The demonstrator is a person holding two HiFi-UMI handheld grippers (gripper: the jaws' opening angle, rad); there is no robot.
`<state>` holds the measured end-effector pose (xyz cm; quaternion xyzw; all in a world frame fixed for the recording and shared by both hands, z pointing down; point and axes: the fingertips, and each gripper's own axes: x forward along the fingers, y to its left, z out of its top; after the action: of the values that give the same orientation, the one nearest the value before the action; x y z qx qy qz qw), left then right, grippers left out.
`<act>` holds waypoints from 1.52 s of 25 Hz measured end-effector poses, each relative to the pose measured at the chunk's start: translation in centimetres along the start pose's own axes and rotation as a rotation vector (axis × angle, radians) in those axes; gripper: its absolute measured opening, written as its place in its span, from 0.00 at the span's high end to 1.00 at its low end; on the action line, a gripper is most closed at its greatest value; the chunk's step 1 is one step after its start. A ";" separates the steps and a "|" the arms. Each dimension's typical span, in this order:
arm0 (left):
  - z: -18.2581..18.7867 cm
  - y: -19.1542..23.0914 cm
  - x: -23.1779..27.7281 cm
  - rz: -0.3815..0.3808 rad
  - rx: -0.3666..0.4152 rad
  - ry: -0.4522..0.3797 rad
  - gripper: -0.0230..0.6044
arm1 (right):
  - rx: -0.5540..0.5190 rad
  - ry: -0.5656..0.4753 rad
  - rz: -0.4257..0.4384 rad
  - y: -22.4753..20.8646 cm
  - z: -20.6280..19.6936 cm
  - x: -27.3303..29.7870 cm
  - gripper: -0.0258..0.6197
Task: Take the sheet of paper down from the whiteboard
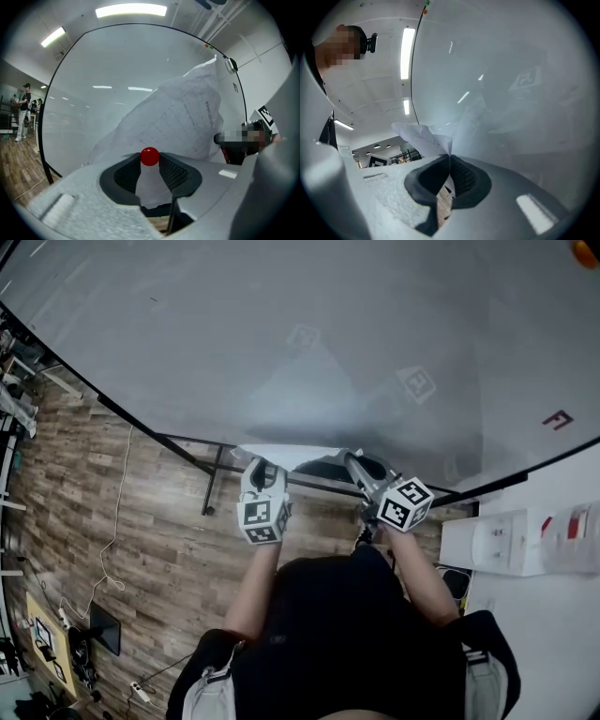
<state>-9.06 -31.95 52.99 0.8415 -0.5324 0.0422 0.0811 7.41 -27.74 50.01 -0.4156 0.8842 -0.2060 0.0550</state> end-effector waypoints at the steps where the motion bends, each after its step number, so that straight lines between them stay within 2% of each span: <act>1: -0.2 0.1 -0.4 -0.003 0.001 0.004 0.75 | 0.003 0.002 -0.006 0.2 -0.4 -0.2 0.95; 16: -4.3 2.7 -7.6 -0.033 0.008 0.072 0.75 | 0.119 0.035 -0.110 4.4 -7.3 -2.6 0.95; 27: -5.3 5.9 -11.0 0.030 -0.002 0.083 0.75 | 0.129 0.042 -0.119 5.1 -8.3 -2.6 0.95; 38: -5.7 5.6 -12.2 0.040 -0.004 0.086 0.75 | 0.109 0.073 -0.134 5.0 -9.3 -3.6 0.95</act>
<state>-19.25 -22.39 57.18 0.8280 -0.5451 0.0792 0.1046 3.67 -19.18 56.10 -0.4623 0.8434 -0.2721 0.0314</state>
